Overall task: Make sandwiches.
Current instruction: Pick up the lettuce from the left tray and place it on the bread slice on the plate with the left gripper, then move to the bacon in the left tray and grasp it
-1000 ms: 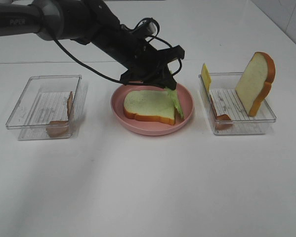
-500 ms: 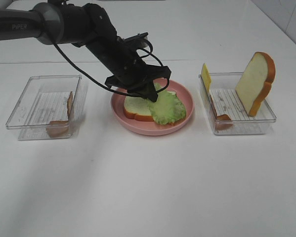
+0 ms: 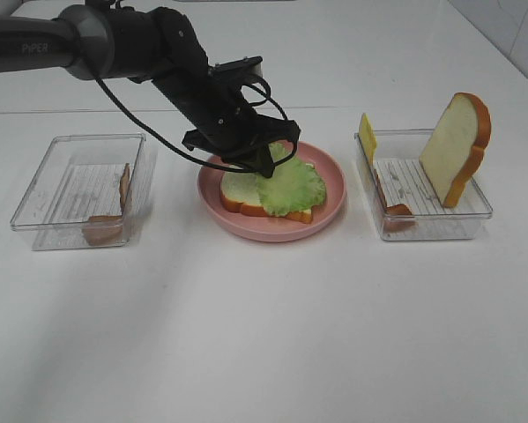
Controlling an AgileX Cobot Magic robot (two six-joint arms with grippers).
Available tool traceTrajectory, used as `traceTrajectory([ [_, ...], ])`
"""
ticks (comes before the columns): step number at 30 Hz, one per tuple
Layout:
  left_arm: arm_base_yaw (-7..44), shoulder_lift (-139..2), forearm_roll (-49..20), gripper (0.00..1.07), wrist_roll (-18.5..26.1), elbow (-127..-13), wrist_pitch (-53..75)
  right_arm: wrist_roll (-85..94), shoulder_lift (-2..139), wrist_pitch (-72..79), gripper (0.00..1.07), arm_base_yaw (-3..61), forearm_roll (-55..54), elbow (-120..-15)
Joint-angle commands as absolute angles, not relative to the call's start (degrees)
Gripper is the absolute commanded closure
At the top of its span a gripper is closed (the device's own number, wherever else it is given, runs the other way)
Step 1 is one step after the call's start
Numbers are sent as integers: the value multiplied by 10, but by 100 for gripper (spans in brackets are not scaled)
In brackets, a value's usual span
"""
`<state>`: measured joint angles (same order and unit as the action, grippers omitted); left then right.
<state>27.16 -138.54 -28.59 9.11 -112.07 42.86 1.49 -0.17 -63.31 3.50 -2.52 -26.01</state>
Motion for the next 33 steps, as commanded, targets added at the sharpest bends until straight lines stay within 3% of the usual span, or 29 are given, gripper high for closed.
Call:
traceTrajectory([
  [1, 272, -1385, -277, 90, 88, -1124, 415, 15, -22, -635, 9, 33, -27, -263],
  [2, 272, -1384, -276, 77, 88, -1124, 417, 15, -22, -635, 9, 33, -27, -263],
  [3, 272, -1384, -276, 77, 88, -1124, 417, 15, -22, -635, 9, 33, -27, -263],
  [4, 272, -1383, -272, 67, 87, -1124, 418, 15, -22, -635, 9, 33, -27, -263],
  [5, 272, -1383, -272, 67, 87, -1124, 418, 15, -22, -635, 9, 33, -27, -263],
  [7, 272, -1373, -262, 24, 87, -1124, 422, 15, -22, -635, 9, 33, -27, -263],
  [8, 272, -1373, -262, 24, 87, -1124, 422, 15, -22, -635, 9, 33, -27, -263],
  [9, 272, -1363, -256, 8, 87, -1125, 419, 15, -22, -635, 9, 33, -27, -263],
  [13, 272, -1349, -234, 5, 85, -1138, 423, 15, -22, -635, 9, 33, -27, -263],
  [18, 272, -1334, -179, 5, 37, -1197, 494, 15, -22, -635, 9, 33, -27, -263],
  [20, 272, -1327, -121, 5, 0, -1235, 552, 15, -22, -635, 9, 33, -27, -263],
  [26, 270, -1308, -6, 5, -45, -1289, 677, 15, -22, -635, 9, 33, -27, -263],
  [33, 240, -1289, 9, 5, -58, -1288, 755, 15, -22, -635, 9, 33, -27, -263],
])
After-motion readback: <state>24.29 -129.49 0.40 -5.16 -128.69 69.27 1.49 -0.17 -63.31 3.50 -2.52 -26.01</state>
